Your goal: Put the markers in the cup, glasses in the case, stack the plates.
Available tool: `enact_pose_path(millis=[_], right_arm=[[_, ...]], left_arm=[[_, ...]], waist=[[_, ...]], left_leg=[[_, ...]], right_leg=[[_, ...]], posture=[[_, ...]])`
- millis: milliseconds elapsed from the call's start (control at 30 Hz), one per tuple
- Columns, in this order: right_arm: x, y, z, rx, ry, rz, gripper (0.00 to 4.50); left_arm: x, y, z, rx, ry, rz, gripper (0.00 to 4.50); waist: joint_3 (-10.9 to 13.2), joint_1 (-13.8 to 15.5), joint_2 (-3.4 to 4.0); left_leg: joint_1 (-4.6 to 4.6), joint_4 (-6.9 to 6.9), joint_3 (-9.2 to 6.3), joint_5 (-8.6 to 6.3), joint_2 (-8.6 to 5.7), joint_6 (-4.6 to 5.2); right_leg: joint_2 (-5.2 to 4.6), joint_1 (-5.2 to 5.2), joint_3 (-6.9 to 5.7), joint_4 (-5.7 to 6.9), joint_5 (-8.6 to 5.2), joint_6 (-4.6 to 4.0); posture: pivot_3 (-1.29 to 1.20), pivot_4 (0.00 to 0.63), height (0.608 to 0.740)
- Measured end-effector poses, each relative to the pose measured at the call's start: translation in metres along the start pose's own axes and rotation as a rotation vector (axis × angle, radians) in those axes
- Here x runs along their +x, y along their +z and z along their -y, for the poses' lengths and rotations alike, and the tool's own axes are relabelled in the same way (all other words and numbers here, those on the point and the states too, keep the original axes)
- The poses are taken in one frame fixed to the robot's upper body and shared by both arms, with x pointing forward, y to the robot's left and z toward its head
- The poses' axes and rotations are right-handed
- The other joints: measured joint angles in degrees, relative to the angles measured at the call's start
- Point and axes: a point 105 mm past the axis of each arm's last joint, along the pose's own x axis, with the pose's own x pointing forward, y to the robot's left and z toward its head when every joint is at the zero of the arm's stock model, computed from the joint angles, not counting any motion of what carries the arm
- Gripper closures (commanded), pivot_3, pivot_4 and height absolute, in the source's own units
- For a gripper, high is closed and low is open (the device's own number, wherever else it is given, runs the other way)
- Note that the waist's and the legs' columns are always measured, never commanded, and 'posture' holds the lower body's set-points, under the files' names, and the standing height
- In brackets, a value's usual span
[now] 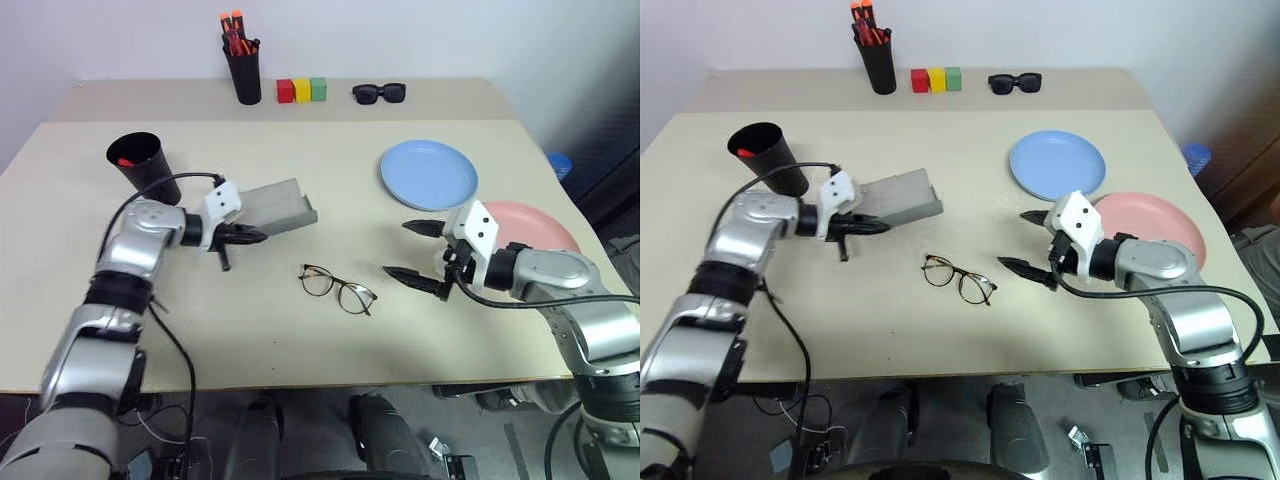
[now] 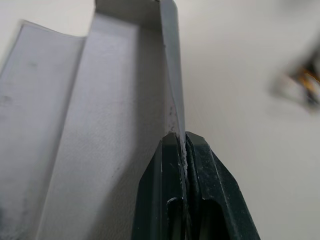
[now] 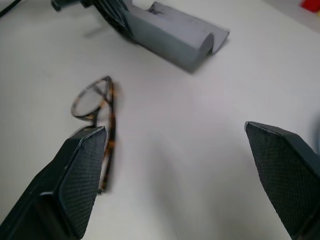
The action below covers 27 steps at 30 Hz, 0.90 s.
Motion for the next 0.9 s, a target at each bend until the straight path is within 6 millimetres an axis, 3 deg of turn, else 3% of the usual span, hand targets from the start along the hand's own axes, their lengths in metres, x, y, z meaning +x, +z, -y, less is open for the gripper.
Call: enact_pose_path(millis=[133, 367, 467, 600, 767, 900], right_arm=[[0.009, 0.002, -0.010, 0.017, 0.070, -0.003, 0.00], [0.023, -0.002, -0.028, 0.038, 0.159, -0.037, 0.00], [0.028, -0.007, -0.033, 0.037, 0.174, -0.062, 0.00], [0.032, -0.015, -0.036, 0.046, 0.170, -0.107, 0.00], [0.039, -0.020, -0.040, 0.069, 0.159, -0.138, 0.00], [0.047, -0.012, -0.038, 0.031, 0.125, -0.149, 0.00]], left_arm=[[-0.017, -0.005, 0.020, 0.042, -0.088, -0.051, 4.41], [-0.017, -0.001, 0.040, 0.113, -0.176, -0.057, 4.41], [-0.016, -0.003, 0.041, 0.117, -0.178, -0.070, 3.53], [-0.015, -0.002, 0.036, 0.163, -0.133, -0.069, 1.59], [-0.010, 0.000, 0.024, 0.199, -0.041, -0.027, 1.59], [-0.021, 0.015, 0.017, 0.216, 0.060, 0.064, 1.59]], waist=[[0.0, 0.4, 0.00], [0.0, 0.6, 0.00], [0.0, 0.4, 0.00], [0.0, 0.4, 0.00], [0.0, 0.3, 0.00], [0.0, 0.0, 0.00]], left_leg=[[0.00, 0.06, 0.00, 0.00, 0.00, 0.00], [-0.01, 0.13, 0.02, -0.01, 0.00, 0.02], [-0.01, 0.13, 0.03, -0.01, 0.00, 0.03], [-0.01, 0.13, 0.03, -0.01, 0.00, 0.03], [-0.01, 0.13, 0.03, -0.01, 0.00, 0.03], [0.00, 0.13, 0.03, -0.01, 0.01, 0.04]], right_leg=[[-0.02, 0.02, -0.01, 0.00, -0.03, -0.07], [-0.04, 0.03, -0.01, 0.00, -0.10, -0.21], [-0.04, 0.02, -0.01, 0.00, -0.11, -0.21], [-0.04, 0.02, -0.01, 0.00, -0.10, -0.21], [-0.04, 0.02, -0.01, 0.01, -0.10, -0.20], [-0.04, 0.00, 0.00, 0.06, -0.10, -0.19]], posture=[[0.00, 0.150, 0.740], [0.00, 0.150, 0.740], [0.00, 0.150, 0.740], [0.00, 0.150, 0.740], [0.00, 0.150, 0.740], [0.00, 0.150, 0.740]])
